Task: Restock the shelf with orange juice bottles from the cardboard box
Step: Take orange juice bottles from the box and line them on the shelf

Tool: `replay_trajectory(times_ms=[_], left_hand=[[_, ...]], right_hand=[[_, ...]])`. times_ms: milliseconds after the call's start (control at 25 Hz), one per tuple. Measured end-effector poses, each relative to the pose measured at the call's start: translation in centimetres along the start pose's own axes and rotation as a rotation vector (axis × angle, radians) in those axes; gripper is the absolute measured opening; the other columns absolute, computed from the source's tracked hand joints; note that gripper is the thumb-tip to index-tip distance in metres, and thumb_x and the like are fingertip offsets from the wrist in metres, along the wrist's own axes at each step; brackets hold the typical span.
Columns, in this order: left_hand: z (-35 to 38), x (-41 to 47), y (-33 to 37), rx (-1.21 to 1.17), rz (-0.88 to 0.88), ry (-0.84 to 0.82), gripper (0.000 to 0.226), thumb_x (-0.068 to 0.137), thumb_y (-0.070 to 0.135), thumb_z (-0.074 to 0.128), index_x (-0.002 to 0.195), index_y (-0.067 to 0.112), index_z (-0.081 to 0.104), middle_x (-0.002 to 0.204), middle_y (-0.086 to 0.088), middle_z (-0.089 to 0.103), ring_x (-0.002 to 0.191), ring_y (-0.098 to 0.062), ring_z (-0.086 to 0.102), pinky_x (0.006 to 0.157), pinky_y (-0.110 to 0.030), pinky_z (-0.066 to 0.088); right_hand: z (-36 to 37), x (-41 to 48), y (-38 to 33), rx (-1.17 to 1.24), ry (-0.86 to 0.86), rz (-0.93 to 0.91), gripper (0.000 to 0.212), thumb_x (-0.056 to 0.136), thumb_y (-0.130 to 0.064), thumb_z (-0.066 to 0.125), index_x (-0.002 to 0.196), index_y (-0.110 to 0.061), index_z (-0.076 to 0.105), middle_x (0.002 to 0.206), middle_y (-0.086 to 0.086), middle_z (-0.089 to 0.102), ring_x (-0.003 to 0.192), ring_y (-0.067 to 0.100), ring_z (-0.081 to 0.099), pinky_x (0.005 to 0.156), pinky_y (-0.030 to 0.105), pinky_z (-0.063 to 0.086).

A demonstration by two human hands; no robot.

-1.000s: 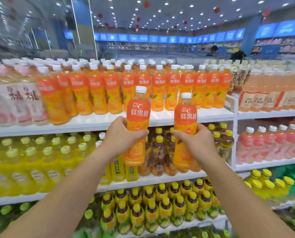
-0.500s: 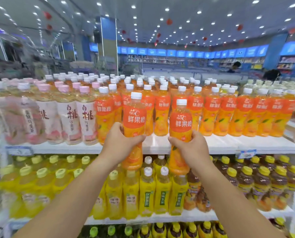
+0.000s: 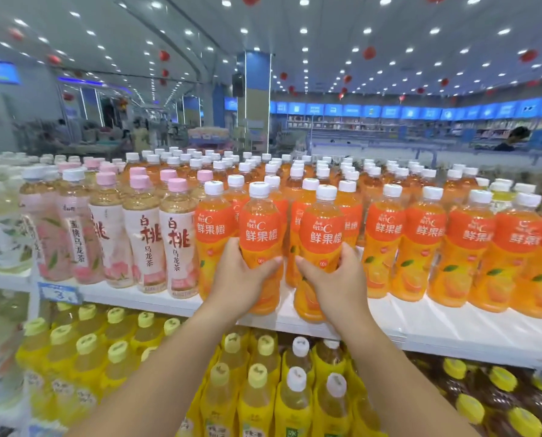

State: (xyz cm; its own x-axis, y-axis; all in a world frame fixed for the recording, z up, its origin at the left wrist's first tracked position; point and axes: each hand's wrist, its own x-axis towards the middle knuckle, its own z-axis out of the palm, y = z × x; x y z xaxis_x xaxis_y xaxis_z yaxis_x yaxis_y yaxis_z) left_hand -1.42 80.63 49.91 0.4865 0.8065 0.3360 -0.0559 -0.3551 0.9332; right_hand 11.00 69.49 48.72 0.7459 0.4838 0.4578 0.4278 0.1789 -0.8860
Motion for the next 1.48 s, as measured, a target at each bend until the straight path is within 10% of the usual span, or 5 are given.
replay_trajectory(times_ms=[640,1480], left_hand=[[0.3,1.1,-4.9,0.169,0.071,-0.124,0.043,0.089,0.046,0.07,0.125,0.026,0.059,0.112,0.016,0.066,0.113,-0.013,0.063,0.091,-0.031,0.049],[1.8,-0.7,-5.3,0.381,0.153,-0.023,0.056,0.1,0.036,0.053,0.147,0.012,0.035,0.139,-0.005,0.055,0.127,-0.024,0.054,0.101,-0.036,0.049]], right_hand=[[2.8,-2.0,3.2,-0.069,-0.028,-0.017,0.041,0.095,-0.035,0.064,0.134,-0.031,0.052,0.125,-0.013,0.066,0.119,0.007,0.061,0.102,0.043,0.051],[2.7,-2.1,4.3,-0.1,0.003,0.044,0.03,0.09,-0.034,0.072,0.118,-0.036,0.06,0.111,-0.022,0.07,0.105,-0.005,0.064,0.089,0.023,0.054]])
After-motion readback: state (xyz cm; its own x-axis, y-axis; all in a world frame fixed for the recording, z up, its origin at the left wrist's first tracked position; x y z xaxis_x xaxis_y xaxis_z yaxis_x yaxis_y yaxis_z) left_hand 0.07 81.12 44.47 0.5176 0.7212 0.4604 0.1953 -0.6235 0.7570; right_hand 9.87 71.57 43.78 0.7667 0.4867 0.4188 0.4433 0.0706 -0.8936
